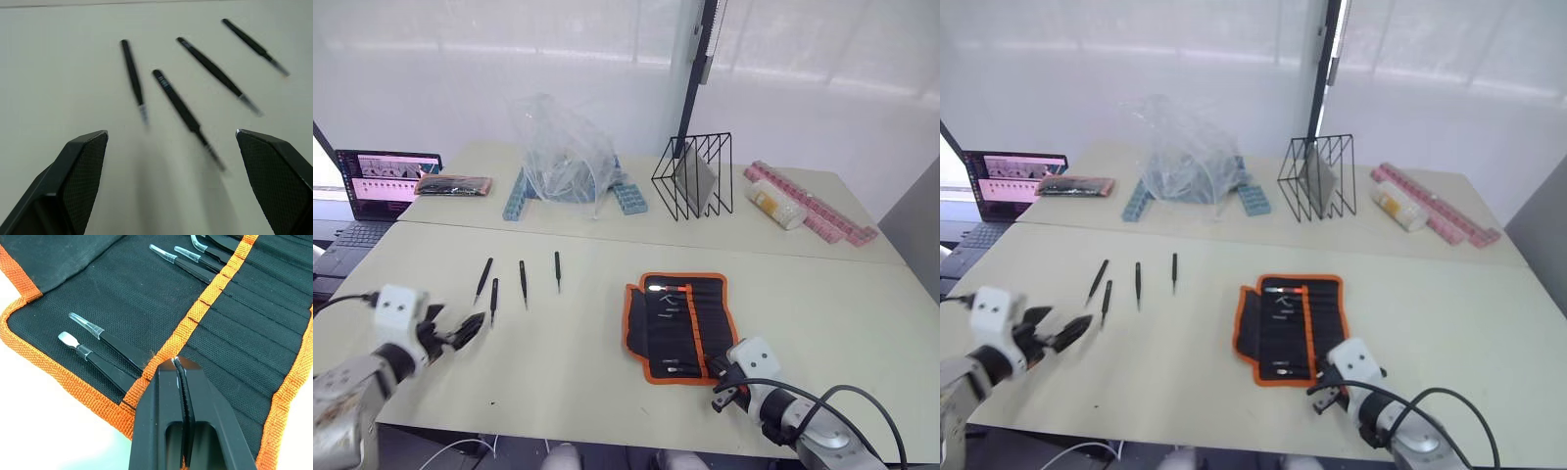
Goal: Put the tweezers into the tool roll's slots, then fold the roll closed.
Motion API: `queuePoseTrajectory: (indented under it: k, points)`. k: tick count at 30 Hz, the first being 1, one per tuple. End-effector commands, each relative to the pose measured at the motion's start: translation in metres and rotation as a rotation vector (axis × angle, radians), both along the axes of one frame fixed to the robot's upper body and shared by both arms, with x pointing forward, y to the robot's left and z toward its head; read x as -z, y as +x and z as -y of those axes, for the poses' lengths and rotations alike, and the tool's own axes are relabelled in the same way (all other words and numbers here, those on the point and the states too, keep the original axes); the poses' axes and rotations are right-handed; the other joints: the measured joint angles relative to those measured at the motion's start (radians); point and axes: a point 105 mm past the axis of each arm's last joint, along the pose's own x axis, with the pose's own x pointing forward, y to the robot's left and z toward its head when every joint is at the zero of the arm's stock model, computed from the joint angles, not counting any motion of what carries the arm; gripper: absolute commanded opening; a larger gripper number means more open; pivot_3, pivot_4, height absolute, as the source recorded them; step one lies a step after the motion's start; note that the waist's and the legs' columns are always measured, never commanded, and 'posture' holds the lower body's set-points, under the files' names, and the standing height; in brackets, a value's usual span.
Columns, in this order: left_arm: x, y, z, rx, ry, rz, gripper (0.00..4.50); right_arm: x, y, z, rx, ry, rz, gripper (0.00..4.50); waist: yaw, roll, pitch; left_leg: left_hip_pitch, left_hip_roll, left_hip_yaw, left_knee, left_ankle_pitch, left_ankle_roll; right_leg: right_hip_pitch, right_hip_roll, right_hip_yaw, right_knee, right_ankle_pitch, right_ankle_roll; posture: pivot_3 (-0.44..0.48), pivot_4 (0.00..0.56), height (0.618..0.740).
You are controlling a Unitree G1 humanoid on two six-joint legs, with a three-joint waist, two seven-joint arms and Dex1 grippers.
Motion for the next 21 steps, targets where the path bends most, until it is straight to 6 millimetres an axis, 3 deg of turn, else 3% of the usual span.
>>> queuePoseTrajectory:
  k: [1,5,9,21]
  points:
    - [-0.011,-0.014,-0.011,-0.118,0.000,0.057,4.42,0.028,-0.012,0.009,0.009,-0.025,-0.141,0.00,0.004,0.000,0.000,0.001,0.000,0.000,0.000,0.000,0.000,0.000,-0.001,0.000,0.000,-0.002,-0.002,0.000,0.150,0.720]
    - [-0.001,-0.024,-0.013,-0.173,-0.033,0.017,4.42,0.030,-0.013,0.009,0.000,-0.025,-0.147,0.00,0.006,0.000,0.000,0.002,0.000,0.000,0.000,0.000,0.000,0.000,-0.001,-0.001,0.000,-0.003,-0.002,0.000,0.150,0.720]
    - [0.004,-0.020,-0.010,-0.180,-0.052,-0.003,4.42,0.031,-0.012,0.009,-0.006,-0.026,-0.146,0.00,0.005,0.000,0.000,0.002,-0.001,0.000,-0.001,0.000,0.000,0.000,-0.001,0.000,0.000,-0.003,-0.002,0.000,0.150,0.720]
    - [0.019,0.028,-0.007,-0.137,0.016,-0.073,4.42,0.032,-0.006,0.006,0.012,-0.010,-0.129,0.00,-0.002,-0.001,0.000,0.002,-0.001,0.000,-0.004,0.000,-0.001,0.000,0.000,0.000,-0.001,-0.003,-0.002,0.000,0.150,0.720]
